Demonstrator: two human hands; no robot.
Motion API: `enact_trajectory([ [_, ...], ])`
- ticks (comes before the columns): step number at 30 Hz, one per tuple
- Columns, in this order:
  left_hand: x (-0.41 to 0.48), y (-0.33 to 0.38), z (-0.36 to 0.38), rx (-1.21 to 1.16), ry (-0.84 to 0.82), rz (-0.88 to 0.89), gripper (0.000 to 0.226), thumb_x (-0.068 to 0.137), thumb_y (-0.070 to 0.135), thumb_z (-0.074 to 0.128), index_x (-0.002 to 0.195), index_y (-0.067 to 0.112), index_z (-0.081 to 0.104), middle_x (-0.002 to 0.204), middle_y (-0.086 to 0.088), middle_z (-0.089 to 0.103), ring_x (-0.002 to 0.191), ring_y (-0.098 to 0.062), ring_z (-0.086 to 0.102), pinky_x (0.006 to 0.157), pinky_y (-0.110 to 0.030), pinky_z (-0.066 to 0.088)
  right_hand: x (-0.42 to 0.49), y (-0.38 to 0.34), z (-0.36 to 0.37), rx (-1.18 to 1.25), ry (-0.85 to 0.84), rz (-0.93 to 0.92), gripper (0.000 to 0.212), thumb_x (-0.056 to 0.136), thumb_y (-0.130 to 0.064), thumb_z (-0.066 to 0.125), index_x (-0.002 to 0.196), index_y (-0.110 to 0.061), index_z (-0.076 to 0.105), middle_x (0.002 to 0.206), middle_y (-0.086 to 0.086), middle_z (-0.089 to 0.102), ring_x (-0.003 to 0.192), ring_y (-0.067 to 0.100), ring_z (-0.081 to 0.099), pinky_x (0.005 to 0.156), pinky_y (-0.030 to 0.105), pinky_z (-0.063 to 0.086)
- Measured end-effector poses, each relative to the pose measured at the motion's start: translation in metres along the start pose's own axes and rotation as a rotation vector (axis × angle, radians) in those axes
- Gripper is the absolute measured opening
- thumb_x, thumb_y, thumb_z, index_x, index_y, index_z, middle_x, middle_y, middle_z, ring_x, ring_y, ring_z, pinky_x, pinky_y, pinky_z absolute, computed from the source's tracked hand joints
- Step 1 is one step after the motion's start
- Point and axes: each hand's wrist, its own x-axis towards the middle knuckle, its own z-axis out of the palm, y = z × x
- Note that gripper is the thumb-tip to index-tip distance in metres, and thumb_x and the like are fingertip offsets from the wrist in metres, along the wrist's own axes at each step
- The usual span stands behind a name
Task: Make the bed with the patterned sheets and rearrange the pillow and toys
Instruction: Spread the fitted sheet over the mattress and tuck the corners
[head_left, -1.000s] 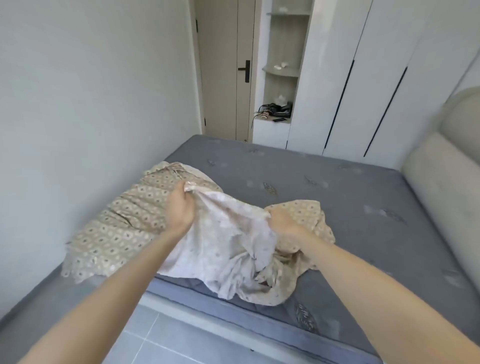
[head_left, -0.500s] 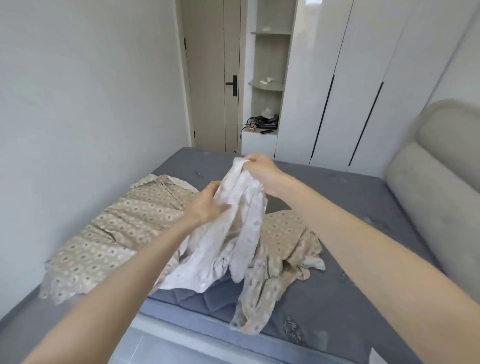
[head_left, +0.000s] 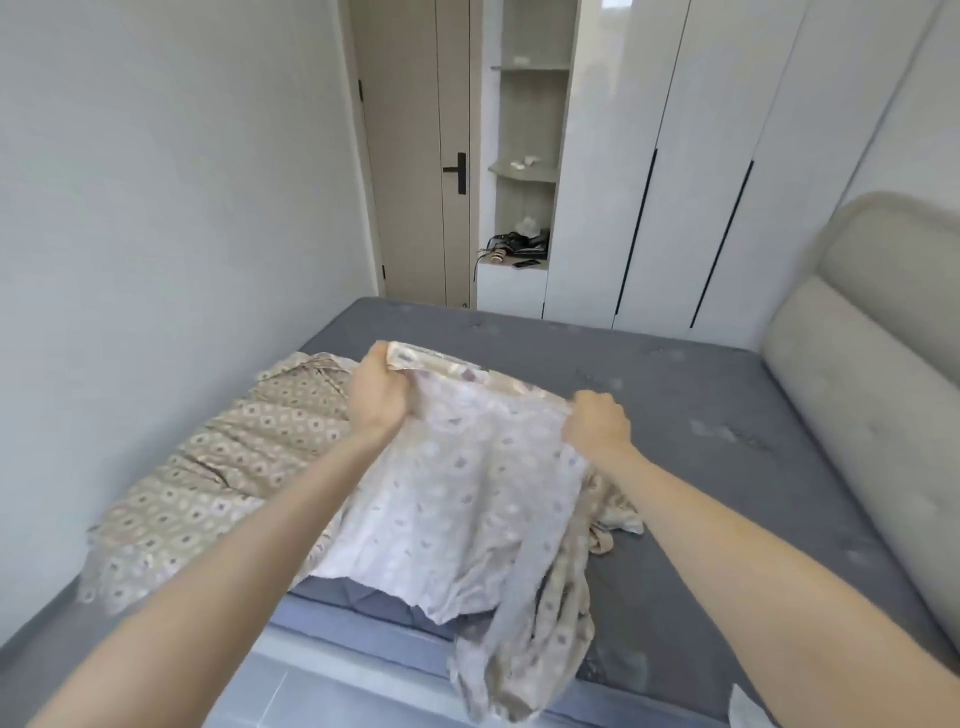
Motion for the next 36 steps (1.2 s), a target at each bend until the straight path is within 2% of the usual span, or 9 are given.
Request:
enact_trajectory([
  [3, -0.001, 0.0, -0.005, -0.015, 0.042, -0.039, 0.023, 0.083, 0.001, 0.039, 0.098, 0.006, 0.056, 0.093, -0.005, 0.06, 0.089, -0.027, 0.054, 0.073, -0.034, 0.038, 0.009, 0.035, -0.005, 0.108, -0.033, 0.205, 0.024, 0.093, -0.006, 0.045, 0.112, 0.004, 0.056, 0.122, 0.024, 0.052, 0.109, 0.039, 0.054, 0.081, 0.04, 0.048],
  [10, -0.007, -0.006, 0.02, 0.218, -0.102, 0.105, 0.018, 0.089, 0.002, 0.042, 0.098, 0.004, 0.058, 0.096, -0.013, 0.064, 0.09, -0.033, 0.056, 0.068, -0.032, 0.034, 0.028, 0.101, -0.06, 0.647, 0.105, 0.586, 0.034, 0.094, -0.001, 0.044, 0.126, 0.007, 0.05, 0.125, 0.022, 0.056, 0.099, 0.03, 0.058, 0.077, 0.036, 0.047],
  [14, -0.011, -0.003, 0.059, 0.339, -0.393, 0.148, 0.011, 0.087, 0.002, 0.05, 0.09, 0.003, 0.06, 0.098, -0.021, 0.063, 0.1, -0.038, 0.057, 0.078, -0.039, 0.042, 0.034, 0.102, -0.118, 0.719, 0.392, 0.392, 0.033, 0.096, -0.008, 0.04, 0.126, -0.002, 0.05, 0.127, 0.02, 0.055, 0.115, 0.035, 0.054, 0.093, 0.04, 0.046],
  [20, -0.061, 0.045, 0.143, 0.395, -0.674, 0.268, 0.105, 0.063, 0.045, 0.075, 0.148, 0.024, 0.017, 0.143, -0.003, 0.039, 0.13, -0.028, 0.039, 0.101, -0.039, 0.039, 0.014, 0.085, -0.126, 0.626, 0.186, 0.023, 0.019, 0.092, -0.007, 0.048, 0.09, 0.0, 0.065, 0.089, 0.016, 0.066, 0.089, 0.028, 0.061, 0.068, 0.033, 0.043],
  [23, -0.09, 0.061, 0.174, 0.139, -0.717, 0.188, 0.132, 0.061, 0.043, 0.083, 0.15, 0.027, -0.013, 0.125, 0.006, 0.055, 0.109, -0.009, 0.055, 0.084, -0.033, 0.043, 0.007, 0.101, -0.127, 0.598, 0.08, -0.049, 0.024, 0.087, -0.008, 0.051, 0.063, -0.009, 0.049, 0.067, 0.005, 0.048, 0.07, 0.017, 0.045, 0.056, 0.028, 0.03],
  [25, -0.097, 0.066, 0.186, 0.119, -0.61, 0.096, 0.096, 0.078, 0.033, 0.072, 0.15, 0.029, 0.008, 0.1, 0.013, 0.061, 0.087, -0.01, 0.058, 0.069, -0.033, 0.04, 0.003, 0.123, -0.128, 0.571, 0.045, -0.082, 0.027, 0.083, -0.008, 0.055, 0.06, -0.014, 0.043, 0.063, 0.002, 0.043, 0.067, 0.013, 0.039, 0.053, 0.027, 0.025],
  [28, -0.098, 0.079, 0.192, 0.269, -0.455, 0.137, 0.022, 0.088, 0.015, 0.051, 0.108, 0.011, 0.059, 0.104, -0.009, 0.065, 0.1, -0.034, 0.06, 0.074, -0.034, 0.04, -0.005, 0.165, -0.13, 0.445, 0.045, -0.147, 0.03, 0.078, -0.013, 0.068, 0.06, -0.014, 0.044, 0.06, -0.003, 0.044, 0.065, 0.015, 0.042, 0.048, 0.022, 0.027],
  [31, -0.098, 0.091, 0.19, 0.31, -0.367, 0.106, 0.025, 0.088, 0.008, 0.046, 0.109, 0.011, 0.059, 0.115, -0.014, 0.061, 0.106, -0.039, 0.056, 0.082, -0.038, 0.042, -0.016, 0.207, -0.121, 0.077, -0.139, -0.162, 0.041, 0.068, -0.038, 0.083, 0.081, -0.015, 0.052, 0.081, -0.004, 0.054, 0.077, 0.017, 0.052, 0.063, 0.03, 0.042],
  [36, -0.106, 0.102, 0.191, 0.258, -0.179, 0.028, 0.027, 0.087, 0.003, 0.038, 0.106, 0.006, 0.056, 0.114, -0.017, 0.06, 0.103, -0.039, 0.055, 0.08, -0.038, 0.041, -0.024, 0.245, -0.07, -0.249, -0.16, -0.037, 0.009, 0.085, -0.01, 0.059, 0.094, -0.009, 0.056, 0.1, 0.012, 0.06, 0.101, 0.032, 0.061, 0.074, 0.038, 0.051],
])
